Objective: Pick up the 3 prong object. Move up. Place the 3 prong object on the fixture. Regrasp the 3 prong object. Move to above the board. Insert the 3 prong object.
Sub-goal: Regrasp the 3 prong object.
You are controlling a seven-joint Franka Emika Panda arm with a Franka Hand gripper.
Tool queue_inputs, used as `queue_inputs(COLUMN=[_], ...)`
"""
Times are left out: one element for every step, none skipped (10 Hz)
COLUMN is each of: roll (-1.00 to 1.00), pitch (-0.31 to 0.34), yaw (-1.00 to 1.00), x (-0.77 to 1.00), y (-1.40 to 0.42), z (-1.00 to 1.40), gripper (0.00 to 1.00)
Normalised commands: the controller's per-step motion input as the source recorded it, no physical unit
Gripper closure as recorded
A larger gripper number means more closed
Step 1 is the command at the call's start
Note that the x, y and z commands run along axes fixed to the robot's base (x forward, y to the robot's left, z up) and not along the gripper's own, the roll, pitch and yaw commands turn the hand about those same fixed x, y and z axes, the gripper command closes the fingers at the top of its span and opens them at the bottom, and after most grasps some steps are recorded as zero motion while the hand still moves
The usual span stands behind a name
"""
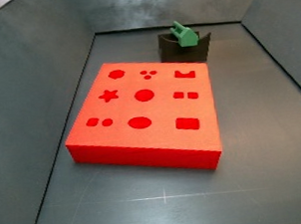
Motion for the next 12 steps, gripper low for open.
queue_inputs(roll=[1.0,1.0,1.0,1.0,1.0,1.0,1.0,1.0,1.0,1.0,1.0,1.0], pitch=[0.042,0.038,0.036,0.032,0.031,0.028,0.027,0.028,0.035,0.042,0.049,0.058], yaw=[0.03,0.03,0.03,0.03,0.03,0.03,0.03,0.03,0.04,0.04,0.04,0.04], x=[-0.02,-0.02,-0.02,-0.01,-0.01,0.0,0.01,0.01,0.01,0.02,0.03,0.04], y=[-0.03,-0.03,-0.02,-0.02,-0.02,-0.02,-0.02,-0.02,-0.02,-0.02,-0.02,-0.02], z=[0.02,0.01,0.01,0.01,0.01,0.01,0.0,0.01,0.0,0.01,0.0,0.0], gripper=[0.0,0.0,0.0,0.0,0.0,0.0,0.0,0.0,0.0,0.0,0.0,0.0])
